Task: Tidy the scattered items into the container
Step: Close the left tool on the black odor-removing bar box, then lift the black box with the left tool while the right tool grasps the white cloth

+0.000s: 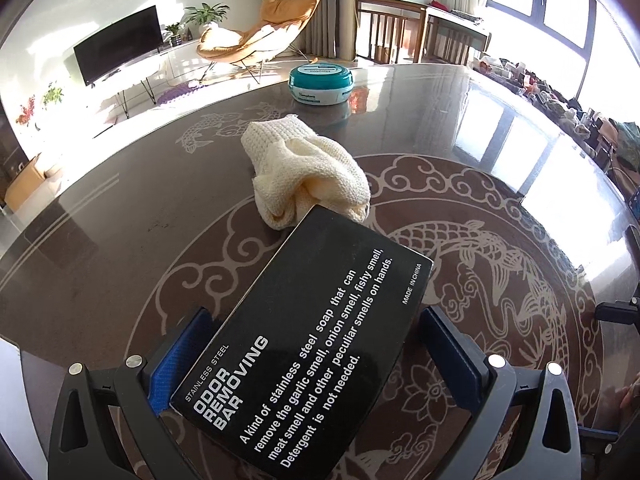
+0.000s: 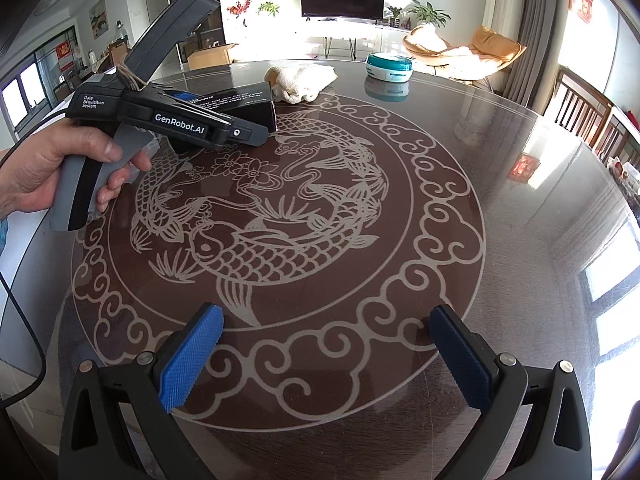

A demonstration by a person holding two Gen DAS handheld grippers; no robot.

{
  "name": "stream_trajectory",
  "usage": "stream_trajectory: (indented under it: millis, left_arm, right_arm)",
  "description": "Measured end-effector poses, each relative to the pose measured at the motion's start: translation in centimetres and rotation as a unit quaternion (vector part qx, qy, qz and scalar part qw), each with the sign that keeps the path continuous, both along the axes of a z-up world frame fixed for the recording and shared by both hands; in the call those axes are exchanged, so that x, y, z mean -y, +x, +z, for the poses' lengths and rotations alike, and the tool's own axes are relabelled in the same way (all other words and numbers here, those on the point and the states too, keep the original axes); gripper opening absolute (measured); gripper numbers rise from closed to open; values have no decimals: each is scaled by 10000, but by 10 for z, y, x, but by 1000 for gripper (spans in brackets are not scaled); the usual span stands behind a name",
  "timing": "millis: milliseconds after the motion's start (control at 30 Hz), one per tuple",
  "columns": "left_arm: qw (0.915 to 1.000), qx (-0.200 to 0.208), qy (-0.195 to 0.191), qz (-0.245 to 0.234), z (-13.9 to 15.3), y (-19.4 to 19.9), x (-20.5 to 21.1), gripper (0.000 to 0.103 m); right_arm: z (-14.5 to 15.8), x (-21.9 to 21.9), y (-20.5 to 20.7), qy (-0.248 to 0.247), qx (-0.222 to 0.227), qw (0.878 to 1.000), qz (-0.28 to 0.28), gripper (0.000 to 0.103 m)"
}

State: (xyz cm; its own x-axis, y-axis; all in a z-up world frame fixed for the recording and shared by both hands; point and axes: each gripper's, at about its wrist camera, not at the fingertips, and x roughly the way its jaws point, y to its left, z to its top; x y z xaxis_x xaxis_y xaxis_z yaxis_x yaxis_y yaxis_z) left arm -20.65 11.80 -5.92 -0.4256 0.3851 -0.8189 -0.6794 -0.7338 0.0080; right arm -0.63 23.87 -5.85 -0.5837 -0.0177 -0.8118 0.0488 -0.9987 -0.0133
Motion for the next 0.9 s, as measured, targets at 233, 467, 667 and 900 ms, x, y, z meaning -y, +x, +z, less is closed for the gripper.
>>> stream_trajectory:
  millis: [233,467,667,900]
  left_arm:
    - [9935,-167,315,1079,5,24,37,58]
    - [9784,-226,210,2045,3,59,97,58]
    - [9705,-245,163,2394,2,71,129,59]
    - [9688,-289,62,2462,1,72,127,62]
  right_arm:
    - [0,1,0,-9,-2,10000,0,103]
    - [0,0,-1,-5,1,10000,-2,103]
    - [0,2,0,3,5,10000,-24,103]
    - [3,11,-67,-338,-43,9992,-197,103]
